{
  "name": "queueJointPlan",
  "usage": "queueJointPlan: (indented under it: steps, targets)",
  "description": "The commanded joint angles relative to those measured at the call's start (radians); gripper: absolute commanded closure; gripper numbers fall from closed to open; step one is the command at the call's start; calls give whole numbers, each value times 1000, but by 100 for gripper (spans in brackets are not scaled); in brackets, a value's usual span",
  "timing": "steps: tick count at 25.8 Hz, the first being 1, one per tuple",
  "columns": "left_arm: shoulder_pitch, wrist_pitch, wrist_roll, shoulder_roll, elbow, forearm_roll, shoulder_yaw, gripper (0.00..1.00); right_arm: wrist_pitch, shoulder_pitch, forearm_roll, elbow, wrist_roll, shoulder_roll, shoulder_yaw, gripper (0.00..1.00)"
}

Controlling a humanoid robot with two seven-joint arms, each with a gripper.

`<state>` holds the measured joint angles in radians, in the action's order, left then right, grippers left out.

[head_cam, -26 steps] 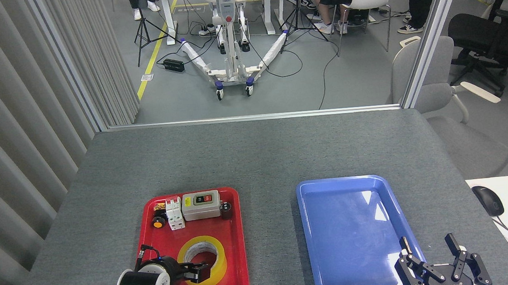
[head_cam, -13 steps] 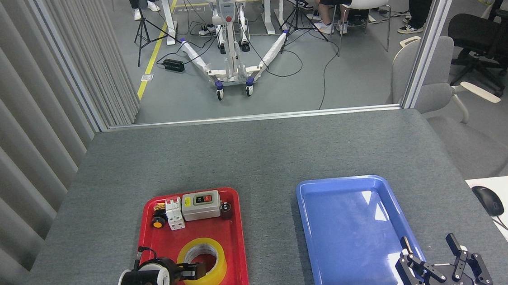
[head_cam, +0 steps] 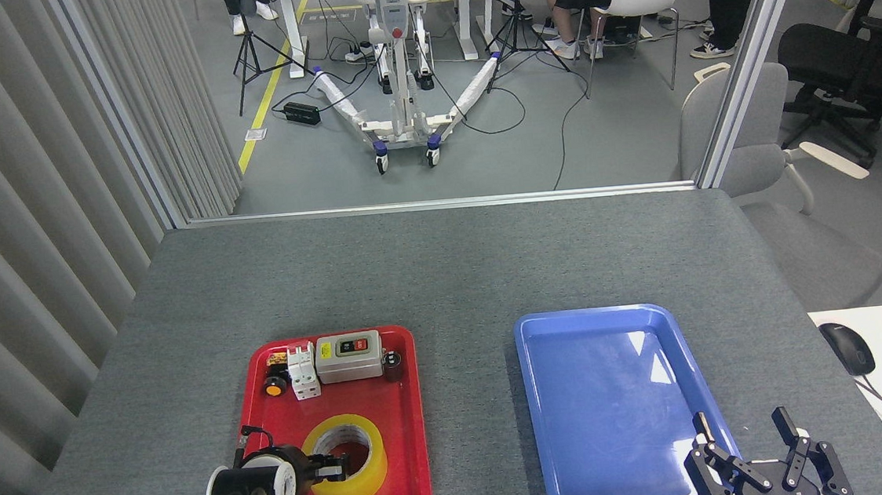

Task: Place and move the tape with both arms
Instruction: 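Lift the tape roll and carry it toward the blue tray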

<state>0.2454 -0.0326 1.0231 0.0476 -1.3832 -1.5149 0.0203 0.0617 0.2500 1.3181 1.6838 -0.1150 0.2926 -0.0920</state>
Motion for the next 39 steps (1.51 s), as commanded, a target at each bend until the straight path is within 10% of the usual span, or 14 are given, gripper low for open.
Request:
queueJointPlan:
  steps: [1,12,20,29,35,39]
  targets:
    - [0,0,2,-2,0,19,1,94,0,-2,1,-4,-2,-4,0,0]
    - [-44,74,-86,-6,-114,596,95,100,1,-6,3,-6,-2,-17,0,0]
    - [-117,-115,-63,5,-177,1213,130,100,0,-20,20,-4,-2,-26,-2,0]
    - [-121,-165,-17,48,-125,1430,-109,100,191,-67,-8,7,-8,8,-2,0]
    - [-138,-270,37,49,-116,1447,-192,100,501,-43,-217,10,64,60,-78,0]
    - [-155,-274,41,49,-116,1458,-204,100,724,12,-487,2,147,192,-138,0]
